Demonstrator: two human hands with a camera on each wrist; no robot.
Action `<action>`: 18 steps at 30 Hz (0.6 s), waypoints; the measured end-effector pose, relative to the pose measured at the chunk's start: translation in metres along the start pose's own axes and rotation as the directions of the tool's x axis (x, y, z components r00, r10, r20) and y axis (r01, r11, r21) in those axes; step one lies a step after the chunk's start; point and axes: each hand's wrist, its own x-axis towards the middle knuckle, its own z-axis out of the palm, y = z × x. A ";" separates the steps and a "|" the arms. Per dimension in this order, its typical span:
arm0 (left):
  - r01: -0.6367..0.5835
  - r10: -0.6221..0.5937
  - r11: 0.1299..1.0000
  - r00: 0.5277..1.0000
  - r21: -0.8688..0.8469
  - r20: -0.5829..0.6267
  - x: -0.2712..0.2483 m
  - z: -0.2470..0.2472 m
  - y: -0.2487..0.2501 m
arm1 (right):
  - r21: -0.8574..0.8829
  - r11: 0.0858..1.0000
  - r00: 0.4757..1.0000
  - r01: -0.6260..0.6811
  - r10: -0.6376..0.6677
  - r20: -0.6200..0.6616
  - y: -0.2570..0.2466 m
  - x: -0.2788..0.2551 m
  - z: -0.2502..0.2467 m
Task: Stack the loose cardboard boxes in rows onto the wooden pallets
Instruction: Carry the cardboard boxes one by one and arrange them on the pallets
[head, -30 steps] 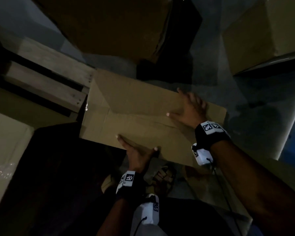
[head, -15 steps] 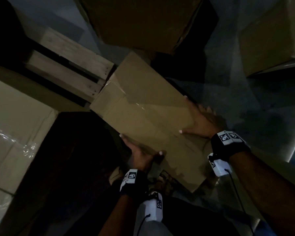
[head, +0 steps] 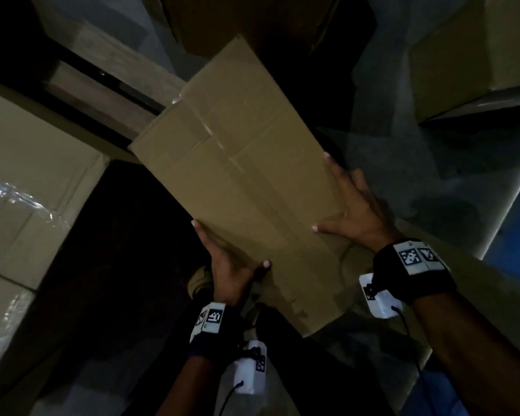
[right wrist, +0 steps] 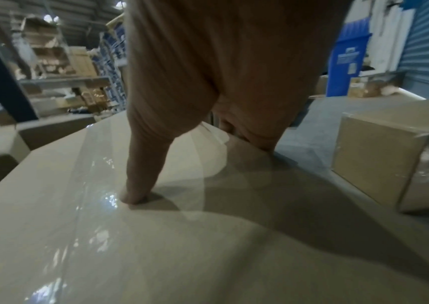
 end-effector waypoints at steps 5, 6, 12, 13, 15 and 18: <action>-0.075 0.074 0.997 0.995 0.008 0.073 -0.039 -0.029 0.042 | 0.089 0.996 1.000 -0.005 0.004 0.011 -0.012 -0.037 -0.021; -0.090 0.089 0.996 0.992 0.000 0.086 -0.048 -0.036 0.052 | 0.102 0.995 1.000 -0.019 0.018 0.012 -0.017 -0.047 -0.027; -0.065 0.060 0.997 0.984 0.027 0.170 -0.098 -0.081 0.116 | 0.135 0.990 0.998 -0.050 0.046 0.034 -0.065 -0.107 -0.078; -0.061 0.054 0.998 0.981 0.035 0.186 -0.108 -0.090 0.128 | 0.136 0.989 0.998 -0.056 0.051 0.041 -0.074 -0.119 -0.087; -0.078 0.069 0.996 0.971 0.033 0.227 -0.129 -0.110 0.156 | 0.132 0.989 0.997 -0.073 0.069 0.035 -0.097 -0.151 -0.109; -0.129 0.120 0.992 0.952 0.013 0.282 -0.157 -0.141 0.192 | 0.139 0.986 0.995 -0.095 0.096 -0.003 -0.125 -0.196 -0.137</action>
